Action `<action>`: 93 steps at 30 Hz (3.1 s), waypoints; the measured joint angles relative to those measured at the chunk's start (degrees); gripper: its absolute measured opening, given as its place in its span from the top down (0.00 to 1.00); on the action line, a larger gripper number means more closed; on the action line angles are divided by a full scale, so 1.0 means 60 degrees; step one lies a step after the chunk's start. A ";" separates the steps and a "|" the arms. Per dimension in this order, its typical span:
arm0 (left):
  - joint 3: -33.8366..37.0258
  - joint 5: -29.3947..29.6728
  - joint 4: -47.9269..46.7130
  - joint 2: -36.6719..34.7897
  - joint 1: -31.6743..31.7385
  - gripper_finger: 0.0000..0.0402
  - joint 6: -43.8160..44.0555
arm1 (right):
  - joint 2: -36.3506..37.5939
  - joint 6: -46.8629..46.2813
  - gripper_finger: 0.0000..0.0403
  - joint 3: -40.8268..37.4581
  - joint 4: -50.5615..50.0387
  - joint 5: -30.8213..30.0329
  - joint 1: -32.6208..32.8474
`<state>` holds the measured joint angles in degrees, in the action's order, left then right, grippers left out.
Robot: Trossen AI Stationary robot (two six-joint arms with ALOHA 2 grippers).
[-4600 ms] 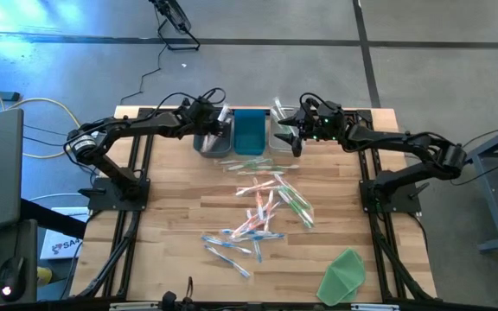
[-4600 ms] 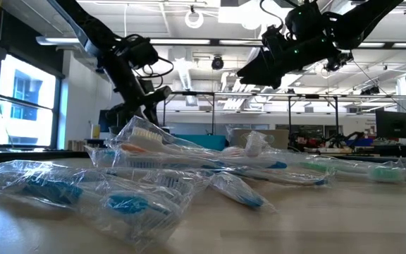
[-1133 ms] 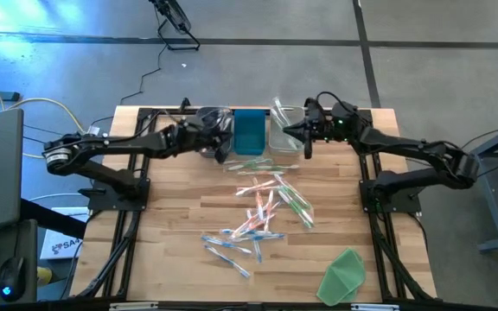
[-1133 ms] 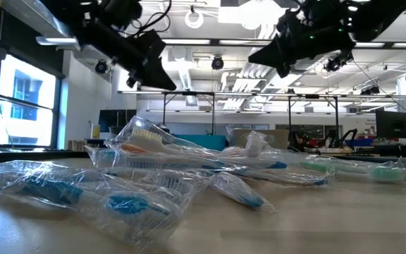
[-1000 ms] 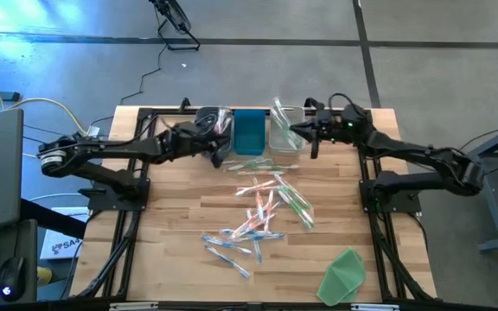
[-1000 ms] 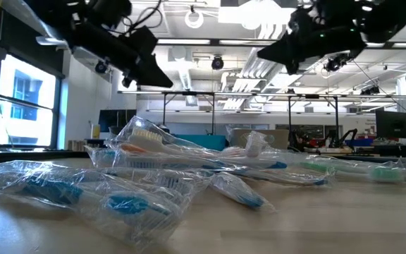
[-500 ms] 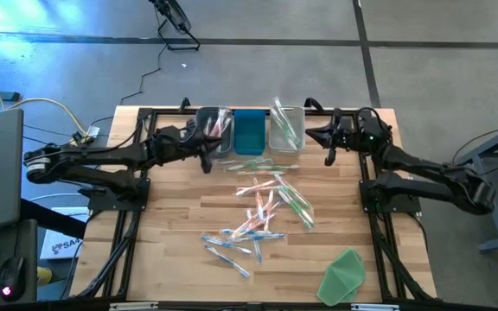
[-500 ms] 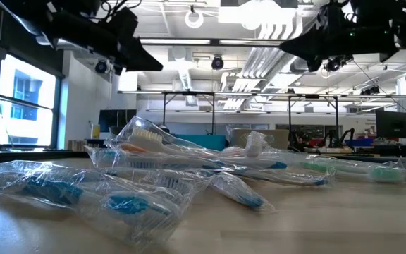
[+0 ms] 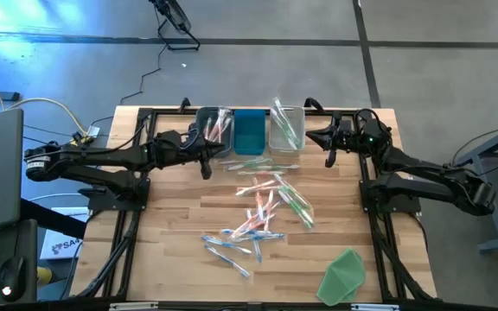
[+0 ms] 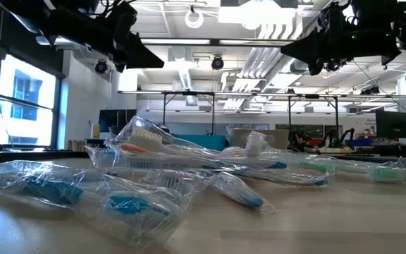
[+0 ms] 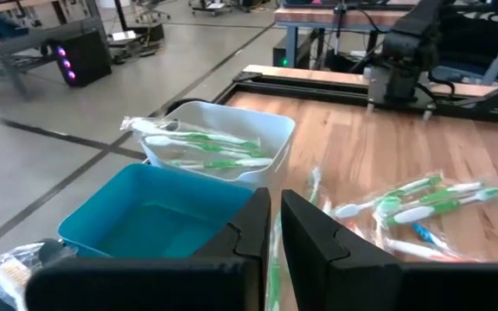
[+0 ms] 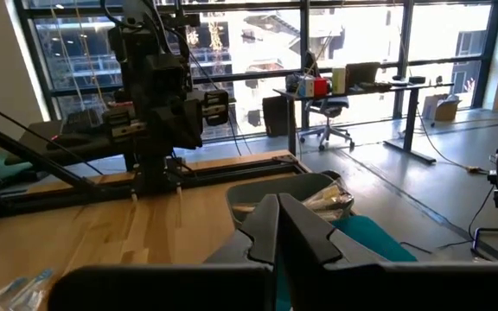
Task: Pick & Place Toothbrushes
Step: Put the orange toothbrush into the dark blue bin
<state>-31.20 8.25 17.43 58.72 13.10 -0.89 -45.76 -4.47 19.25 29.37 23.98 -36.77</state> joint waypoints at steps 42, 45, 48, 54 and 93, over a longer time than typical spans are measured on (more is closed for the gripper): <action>-0.0011 -0.3042 -0.0081 0.0007 -0.0004 0.94 0.0432 | -0.0004 -0.0004 0.99 0.0011 -0.0062 0.0047 0.0002; -0.0011 -0.3044 -0.0078 0.0007 -0.0004 0.94 0.1405 | -0.0007 -0.0004 0.99 0.0011 -0.0081 0.0038 0.0004; -0.0011 -0.2953 -0.0075 0.0007 -0.0069 0.94 0.2252 | -0.0007 -0.0004 0.99 0.0011 -0.0079 0.0038 0.0004; -0.0015 -0.0833 0.0159 0.0084 -0.1388 0.94 0.2379 | -0.0007 0.0011 0.99 0.0011 -0.0087 0.0038 0.0000; -0.3479 0.3723 -0.2464 0.3179 -0.5005 0.94 0.4285 | -0.0007 0.0040 0.99 0.0015 -0.0599 0.0001 0.0001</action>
<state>-52.07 30.59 2.64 77.79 -16.93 24.83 -45.80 -4.23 19.33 25.78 23.99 -36.77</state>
